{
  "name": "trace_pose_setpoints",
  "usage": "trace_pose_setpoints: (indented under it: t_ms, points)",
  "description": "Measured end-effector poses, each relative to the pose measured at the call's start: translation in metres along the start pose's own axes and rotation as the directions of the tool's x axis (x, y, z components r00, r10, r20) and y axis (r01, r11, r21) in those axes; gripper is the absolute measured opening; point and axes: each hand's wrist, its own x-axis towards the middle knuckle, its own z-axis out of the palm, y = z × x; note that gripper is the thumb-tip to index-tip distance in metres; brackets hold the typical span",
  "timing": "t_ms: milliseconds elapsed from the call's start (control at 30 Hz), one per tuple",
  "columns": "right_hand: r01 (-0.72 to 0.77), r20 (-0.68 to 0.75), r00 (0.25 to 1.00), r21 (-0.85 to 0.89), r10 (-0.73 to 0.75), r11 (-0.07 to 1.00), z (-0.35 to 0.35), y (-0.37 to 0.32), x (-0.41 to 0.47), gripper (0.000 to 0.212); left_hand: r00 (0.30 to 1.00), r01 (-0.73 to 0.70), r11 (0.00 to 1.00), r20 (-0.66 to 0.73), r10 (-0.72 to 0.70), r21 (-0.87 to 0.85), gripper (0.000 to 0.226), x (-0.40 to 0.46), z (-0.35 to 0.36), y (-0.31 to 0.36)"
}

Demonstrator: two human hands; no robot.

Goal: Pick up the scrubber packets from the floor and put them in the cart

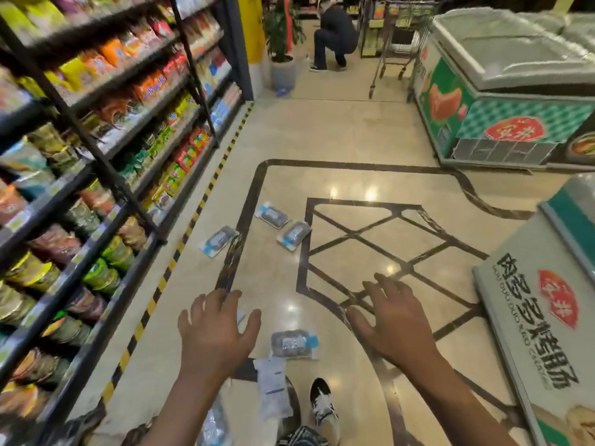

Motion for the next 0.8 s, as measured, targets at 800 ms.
trace_pose_setpoints:
  t_ms: [800]
  points:
    - [0.216,0.170,0.963,-0.016,-0.211,0.976,0.059,0.130,0.594,0.053,0.902,0.299,0.938,0.271,-0.337,0.175,0.064,0.529,0.100,0.137]
